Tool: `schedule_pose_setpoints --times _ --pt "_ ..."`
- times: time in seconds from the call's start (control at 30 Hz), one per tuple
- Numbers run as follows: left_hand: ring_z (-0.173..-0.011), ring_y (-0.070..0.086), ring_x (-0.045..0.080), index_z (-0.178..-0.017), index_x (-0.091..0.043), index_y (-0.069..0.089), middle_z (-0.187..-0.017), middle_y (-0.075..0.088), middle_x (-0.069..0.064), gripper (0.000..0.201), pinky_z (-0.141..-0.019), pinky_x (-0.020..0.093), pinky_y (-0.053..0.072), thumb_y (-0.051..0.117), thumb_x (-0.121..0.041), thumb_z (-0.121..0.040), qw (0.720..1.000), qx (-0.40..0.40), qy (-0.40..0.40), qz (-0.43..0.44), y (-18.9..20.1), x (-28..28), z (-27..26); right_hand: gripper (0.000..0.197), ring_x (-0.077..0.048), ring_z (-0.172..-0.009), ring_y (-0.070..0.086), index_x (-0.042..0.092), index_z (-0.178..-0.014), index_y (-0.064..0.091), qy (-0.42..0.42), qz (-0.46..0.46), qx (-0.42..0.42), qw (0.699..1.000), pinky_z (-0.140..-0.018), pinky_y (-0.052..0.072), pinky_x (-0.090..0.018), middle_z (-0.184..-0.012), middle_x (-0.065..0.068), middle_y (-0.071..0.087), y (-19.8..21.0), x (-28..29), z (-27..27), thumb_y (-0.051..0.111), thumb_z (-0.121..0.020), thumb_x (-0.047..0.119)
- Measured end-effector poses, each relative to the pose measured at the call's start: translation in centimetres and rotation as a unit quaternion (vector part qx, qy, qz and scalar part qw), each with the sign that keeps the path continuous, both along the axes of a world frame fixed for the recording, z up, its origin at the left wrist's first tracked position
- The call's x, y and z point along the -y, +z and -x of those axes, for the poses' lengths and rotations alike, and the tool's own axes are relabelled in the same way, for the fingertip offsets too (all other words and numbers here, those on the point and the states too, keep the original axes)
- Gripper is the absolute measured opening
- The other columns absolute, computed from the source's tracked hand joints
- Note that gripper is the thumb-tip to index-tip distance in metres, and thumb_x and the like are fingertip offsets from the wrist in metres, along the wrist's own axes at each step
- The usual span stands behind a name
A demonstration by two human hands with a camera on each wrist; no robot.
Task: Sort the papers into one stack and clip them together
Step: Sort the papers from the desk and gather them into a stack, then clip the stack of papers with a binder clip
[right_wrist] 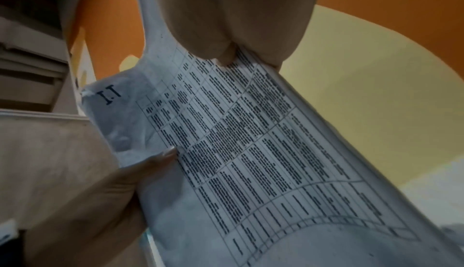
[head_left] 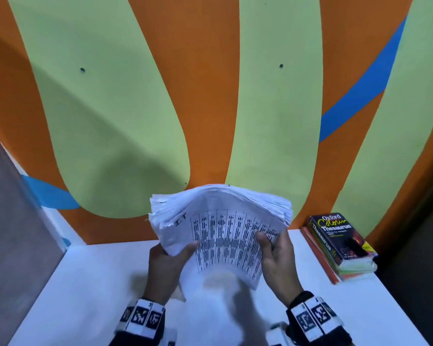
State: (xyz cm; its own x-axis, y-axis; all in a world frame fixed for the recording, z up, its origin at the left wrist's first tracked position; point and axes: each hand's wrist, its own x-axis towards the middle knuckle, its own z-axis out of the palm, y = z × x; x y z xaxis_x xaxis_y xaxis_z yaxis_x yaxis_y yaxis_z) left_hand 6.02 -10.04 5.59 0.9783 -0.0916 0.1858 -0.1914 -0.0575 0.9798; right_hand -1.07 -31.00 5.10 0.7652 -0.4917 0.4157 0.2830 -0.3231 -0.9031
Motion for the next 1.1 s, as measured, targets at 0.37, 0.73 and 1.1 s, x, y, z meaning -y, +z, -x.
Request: schedule_pose_setpoints --times 0.37,0.73,1.1 --pt "-0.071 0.069 0.003 -0.084 -0.034 0.076 -0.079 0.075 -0.013 0.017 -0.066 0.020 0.054 0.081 -0.041 -0.069 0.985 0.095 -0.136 0.048 6.3 0.1 -2.0 0.017 0.013 -0.071 0.061 0.005 -0.108 0.056 -0.033 0.034 -0.032 0.998 -0.062 0.041 -0.002 -0.081 0.036 0.065 -1.8 1.0 -0.6 0.053 -0.093 -0.003" --pt "-0.068 0.066 0.012 -0.078 -0.021 0.076 -0.075 0.074 -0.004 0.009 -0.068 0.032 0.054 0.076 -0.026 -0.071 0.992 0.079 -0.077 0.058 5.4 0.7 -3.2 0.038 -0.008 -0.099 0.055 0.013 -0.107 0.055 -0.042 0.263 -0.086 0.960 -0.085 0.039 -0.013 -0.104 0.001 0.060 0.0 9.7 1.4 0.067 -0.084 0.040" --pt "-0.070 0.068 0.003 -0.081 -0.014 0.073 -0.074 0.075 -0.013 0.006 -0.066 0.020 0.056 0.071 -0.015 -0.075 0.989 0.095 -0.095 0.061 5.9 2.2 -2.0 0.072 -0.036 -0.125 0.044 0.006 -0.131 0.048 -0.196 0.413 -0.461 0.760 -0.094 0.046 -0.050 -0.131 -0.016 0.048 -6.6 20.3 3.3 0.076 -0.072 0.037"
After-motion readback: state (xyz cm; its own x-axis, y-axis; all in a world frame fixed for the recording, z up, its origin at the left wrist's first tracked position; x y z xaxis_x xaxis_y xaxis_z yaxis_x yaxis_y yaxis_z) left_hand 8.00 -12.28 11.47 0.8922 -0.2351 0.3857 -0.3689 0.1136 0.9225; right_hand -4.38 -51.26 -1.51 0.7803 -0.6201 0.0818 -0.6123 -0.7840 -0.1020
